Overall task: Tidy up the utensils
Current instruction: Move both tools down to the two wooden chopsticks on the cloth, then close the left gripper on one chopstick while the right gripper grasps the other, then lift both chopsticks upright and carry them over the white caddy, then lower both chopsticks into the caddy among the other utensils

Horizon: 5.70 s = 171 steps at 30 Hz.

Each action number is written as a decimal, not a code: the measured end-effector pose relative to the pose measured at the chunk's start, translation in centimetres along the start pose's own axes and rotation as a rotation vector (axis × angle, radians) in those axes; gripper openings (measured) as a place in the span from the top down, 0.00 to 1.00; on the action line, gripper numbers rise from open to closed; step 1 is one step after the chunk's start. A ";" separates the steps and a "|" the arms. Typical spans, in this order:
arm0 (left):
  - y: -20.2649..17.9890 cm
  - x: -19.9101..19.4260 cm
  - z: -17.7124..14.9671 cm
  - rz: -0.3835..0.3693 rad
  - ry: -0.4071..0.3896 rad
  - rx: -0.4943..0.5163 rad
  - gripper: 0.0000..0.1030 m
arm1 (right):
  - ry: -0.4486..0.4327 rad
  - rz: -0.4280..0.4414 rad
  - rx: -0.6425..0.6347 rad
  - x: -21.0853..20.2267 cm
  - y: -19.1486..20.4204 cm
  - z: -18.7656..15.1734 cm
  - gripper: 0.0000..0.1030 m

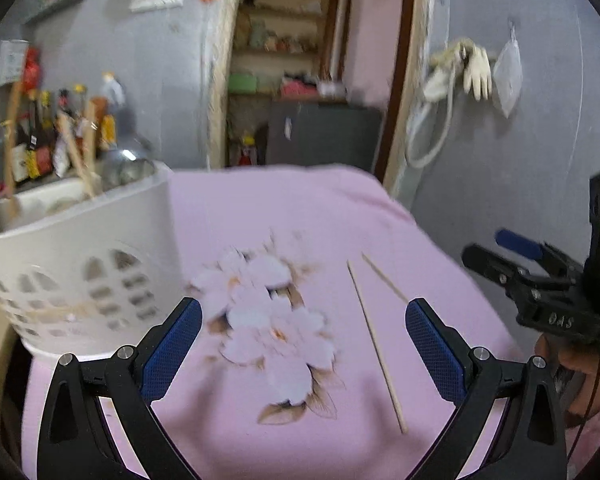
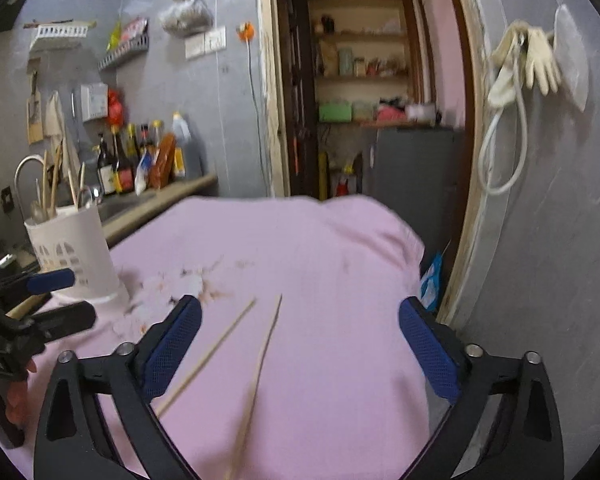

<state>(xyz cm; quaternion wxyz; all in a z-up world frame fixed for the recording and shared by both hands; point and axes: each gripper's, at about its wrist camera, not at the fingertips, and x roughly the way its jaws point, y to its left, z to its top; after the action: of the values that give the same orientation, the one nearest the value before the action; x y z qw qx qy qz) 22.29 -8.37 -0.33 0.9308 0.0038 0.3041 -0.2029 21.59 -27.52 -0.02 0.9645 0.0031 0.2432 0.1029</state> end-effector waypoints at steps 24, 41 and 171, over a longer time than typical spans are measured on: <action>-0.2 8.6 1.9 -0.235 0.372 -0.063 0.80 | 0.391 0.227 0.101 8.0 -1.7 -0.2 0.81; -1.3 9.6 1.6 -0.142 0.392 0.000 0.97 | 0.506 0.188 0.082 10.4 -0.6 0.8 0.86; 18.2 -9.4 2.1 0.304 -0.673 -0.243 0.98 | -0.534 0.416 0.109 7.5 19.7 8.2 0.97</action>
<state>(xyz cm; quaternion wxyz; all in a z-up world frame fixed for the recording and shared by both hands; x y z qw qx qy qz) 23.52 11.57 4.64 0.9916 -0.1284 -0.0003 -0.0148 28.02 -6.35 4.76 0.9509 0.1311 -0.0187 0.2798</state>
